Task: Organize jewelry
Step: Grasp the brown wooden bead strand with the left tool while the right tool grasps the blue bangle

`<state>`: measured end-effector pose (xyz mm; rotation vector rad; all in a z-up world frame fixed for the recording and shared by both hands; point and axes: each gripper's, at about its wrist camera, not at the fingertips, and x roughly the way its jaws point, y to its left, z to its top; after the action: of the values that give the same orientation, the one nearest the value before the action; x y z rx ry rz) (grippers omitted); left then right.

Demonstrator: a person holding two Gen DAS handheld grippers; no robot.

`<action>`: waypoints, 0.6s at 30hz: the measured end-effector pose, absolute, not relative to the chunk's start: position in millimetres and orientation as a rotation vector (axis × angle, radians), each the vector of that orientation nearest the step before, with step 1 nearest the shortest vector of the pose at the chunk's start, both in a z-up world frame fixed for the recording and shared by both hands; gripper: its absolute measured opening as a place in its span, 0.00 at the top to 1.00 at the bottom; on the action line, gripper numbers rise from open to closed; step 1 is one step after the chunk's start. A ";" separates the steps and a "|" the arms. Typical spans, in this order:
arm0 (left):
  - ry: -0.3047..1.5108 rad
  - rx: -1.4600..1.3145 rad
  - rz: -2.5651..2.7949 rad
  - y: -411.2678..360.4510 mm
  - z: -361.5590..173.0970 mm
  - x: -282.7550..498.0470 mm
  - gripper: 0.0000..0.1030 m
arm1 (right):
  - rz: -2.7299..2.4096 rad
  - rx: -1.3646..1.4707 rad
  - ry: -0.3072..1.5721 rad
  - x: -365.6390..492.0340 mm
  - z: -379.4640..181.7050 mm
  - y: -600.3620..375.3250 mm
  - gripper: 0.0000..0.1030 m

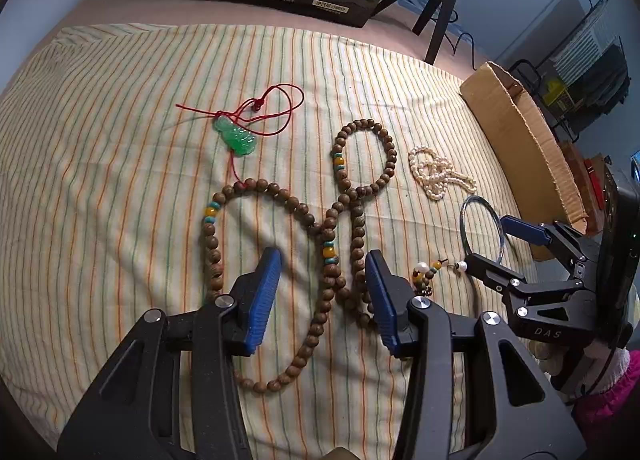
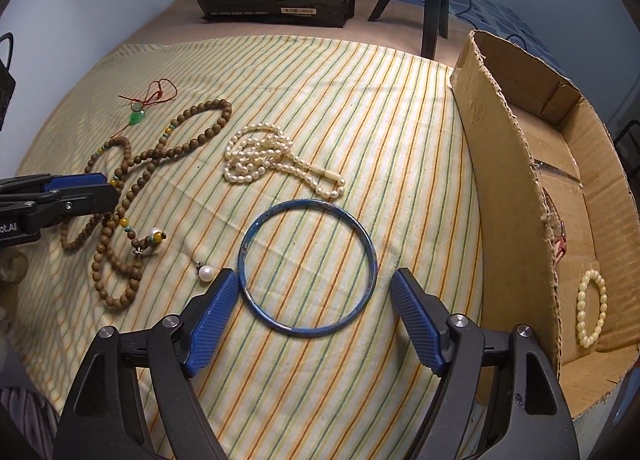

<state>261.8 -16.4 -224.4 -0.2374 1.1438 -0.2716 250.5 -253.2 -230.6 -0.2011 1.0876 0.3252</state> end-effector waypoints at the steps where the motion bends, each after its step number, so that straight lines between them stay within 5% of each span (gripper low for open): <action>1: 1.145 -0.235 -0.271 -17.7 -224.8 262.9 0.57 | 0.325 -0.205 1.087 251.3 -231.2 -252.4 0.22; 16: 1.114 -0.004 -0.185 -50.0 -230.1 260.7 0.57 | 0.328 -0.198 1.093 278.3 -239.9 -250.2 0.21; 18: 1.099 -0.008 -0.180 -47.5 -230.9 260.6 0.64 | 0.334 -0.200 1.093 278.9 -240.4 -250.6 0.21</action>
<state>260.6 -47.5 -230.9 -0.0081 1.0994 -0.1797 278.9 -250.6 -240.4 -0.1996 1.0930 0.3339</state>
